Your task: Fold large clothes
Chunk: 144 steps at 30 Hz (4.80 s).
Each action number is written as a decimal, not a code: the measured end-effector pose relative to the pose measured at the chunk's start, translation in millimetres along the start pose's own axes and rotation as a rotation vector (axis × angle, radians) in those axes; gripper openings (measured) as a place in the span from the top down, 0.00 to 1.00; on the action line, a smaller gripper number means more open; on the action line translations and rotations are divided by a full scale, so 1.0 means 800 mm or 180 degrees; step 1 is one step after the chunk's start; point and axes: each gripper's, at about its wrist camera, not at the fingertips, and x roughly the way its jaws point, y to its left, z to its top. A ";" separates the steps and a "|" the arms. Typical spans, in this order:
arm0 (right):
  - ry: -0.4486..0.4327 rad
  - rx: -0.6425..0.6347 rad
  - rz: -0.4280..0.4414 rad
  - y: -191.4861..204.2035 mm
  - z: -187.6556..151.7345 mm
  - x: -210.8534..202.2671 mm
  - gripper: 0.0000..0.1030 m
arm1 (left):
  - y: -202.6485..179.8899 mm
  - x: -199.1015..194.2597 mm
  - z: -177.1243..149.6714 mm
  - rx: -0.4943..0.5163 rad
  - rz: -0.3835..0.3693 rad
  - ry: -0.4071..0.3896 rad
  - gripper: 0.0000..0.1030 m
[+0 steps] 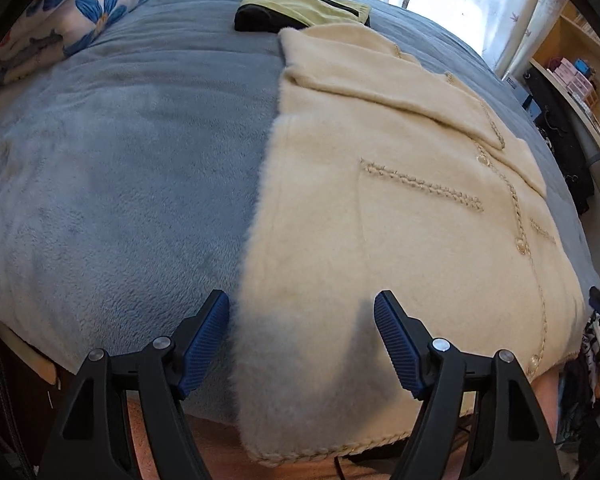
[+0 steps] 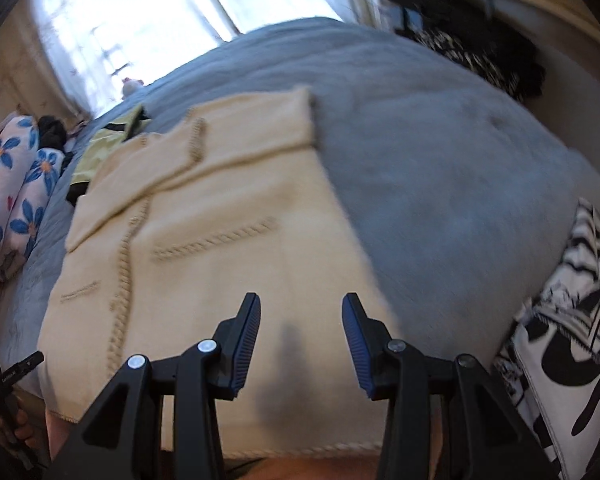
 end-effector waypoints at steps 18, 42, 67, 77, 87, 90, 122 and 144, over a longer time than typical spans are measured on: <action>0.0370 -0.0096 0.0316 -0.038 -0.036 0.034 0.53 | 0.002 0.008 -0.023 0.0313 -0.0231 0.0127 0.28; 0.0532 -0.0142 0.0704 -0.016 -0.037 0.053 0.80 | -0.025 0.011 -0.027 0.0502 -0.0249 0.0032 0.61; 0.0420 -0.0362 0.0352 0.012 -0.024 0.038 0.87 | -0.043 -0.004 -0.008 0.0341 -0.0352 0.0030 0.90; -0.0034 -0.0300 0.0850 0.043 0.043 -0.021 0.87 | -0.052 -0.060 0.059 -0.0203 -0.1170 -0.0235 0.90; -0.0240 0.0090 0.1348 0.082 0.176 0.018 0.87 | -0.055 -0.043 0.189 -0.0615 -0.1587 -0.0536 0.90; -0.0201 0.0477 0.1325 0.077 0.224 0.060 0.87 | -0.056 -0.011 0.240 -0.0671 -0.1458 -0.0610 0.90; -0.0124 0.0042 0.1266 0.073 0.276 0.158 0.26 | -0.051 0.116 0.356 -0.0172 -0.0673 -0.0089 0.40; -0.0001 -0.0311 0.0550 0.071 0.329 0.252 0.26 | -0.039 0.180 0.404 0.0444 0.0027 -0.0152 0.30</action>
